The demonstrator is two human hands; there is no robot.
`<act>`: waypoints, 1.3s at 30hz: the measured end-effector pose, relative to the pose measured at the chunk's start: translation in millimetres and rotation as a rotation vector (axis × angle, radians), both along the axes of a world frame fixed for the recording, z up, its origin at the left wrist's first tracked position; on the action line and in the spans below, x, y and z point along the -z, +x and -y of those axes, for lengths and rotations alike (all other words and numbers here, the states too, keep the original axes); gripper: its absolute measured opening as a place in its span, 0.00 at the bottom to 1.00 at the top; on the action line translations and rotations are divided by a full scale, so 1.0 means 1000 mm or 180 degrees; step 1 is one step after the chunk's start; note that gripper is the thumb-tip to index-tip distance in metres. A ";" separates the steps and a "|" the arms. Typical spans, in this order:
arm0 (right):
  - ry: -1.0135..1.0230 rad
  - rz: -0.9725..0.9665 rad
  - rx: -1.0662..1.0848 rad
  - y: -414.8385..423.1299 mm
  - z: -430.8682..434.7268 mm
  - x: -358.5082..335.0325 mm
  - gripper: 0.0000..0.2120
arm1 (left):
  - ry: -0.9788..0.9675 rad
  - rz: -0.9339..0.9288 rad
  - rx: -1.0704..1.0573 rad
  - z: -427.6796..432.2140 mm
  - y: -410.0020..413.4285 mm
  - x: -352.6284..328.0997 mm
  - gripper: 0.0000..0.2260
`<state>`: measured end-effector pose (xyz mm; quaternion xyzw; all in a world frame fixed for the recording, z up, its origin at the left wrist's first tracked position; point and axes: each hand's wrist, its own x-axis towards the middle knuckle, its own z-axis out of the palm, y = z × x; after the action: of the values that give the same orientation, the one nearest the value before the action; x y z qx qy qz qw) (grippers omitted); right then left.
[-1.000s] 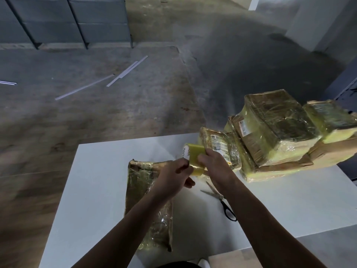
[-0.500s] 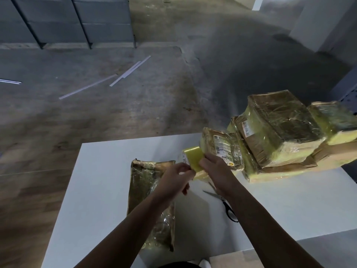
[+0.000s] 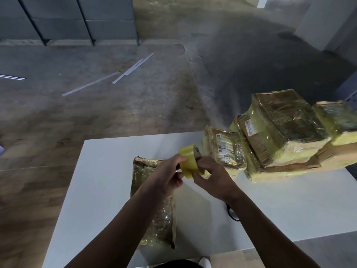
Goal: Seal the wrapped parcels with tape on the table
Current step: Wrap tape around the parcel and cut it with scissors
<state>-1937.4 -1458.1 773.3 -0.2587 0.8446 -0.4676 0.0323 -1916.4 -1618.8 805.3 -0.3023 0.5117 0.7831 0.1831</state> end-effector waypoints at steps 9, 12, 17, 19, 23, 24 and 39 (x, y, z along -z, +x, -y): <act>0.0824 -0.1500 -0.0613 -0.008 -0.002 0.012 0.08 | 0.0143 0.0310 -0.0095 0.005 0.002 -0.003 0.08; 0.0753 -0.1462 -0.0673 -0.005 -0.003 0.014 0.07 | 0.0097 0.0225 -0.0133 0.004 0.005 -0.003 0.08; -0.0463 -0.0773 0.0535 -0.003 -0.002 0.005 0.05 | -0.0238 -0.0033 -0.0009 0.010 0.010 -0.001 0.04; -0.0479 -0.0213 0.1139 -0.007 0.001 0.000 0.10 | -0.0259 -0.0010 0.0041 0.011 0.011 -0.002 0.06; -0.0086 0.1104 0.0831 -0.015 0.008 -0.002 0.10 | -0.0167 0.0023 0.0170 0.009 0.012 -0.003 0.12; -0.0015 0.1198 0.0706 -0.017 0.009 0.000 0.06 | -0.0159 -0.0032 0.0231 0.008 0.013 -0.003 0.11; -0.0238 0.0997 0.0218 -0.009 0.003 -0.001 0.08 | -0.0400 -0.0455 0.0565 0.009 0.022 -0.008 0.06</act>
<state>-1946.2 -1460.6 774.3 -0.1548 0.8196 -0.5341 0.1380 -1894.9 -1627.5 813.6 -0.2102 0.5962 0.7498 0.1955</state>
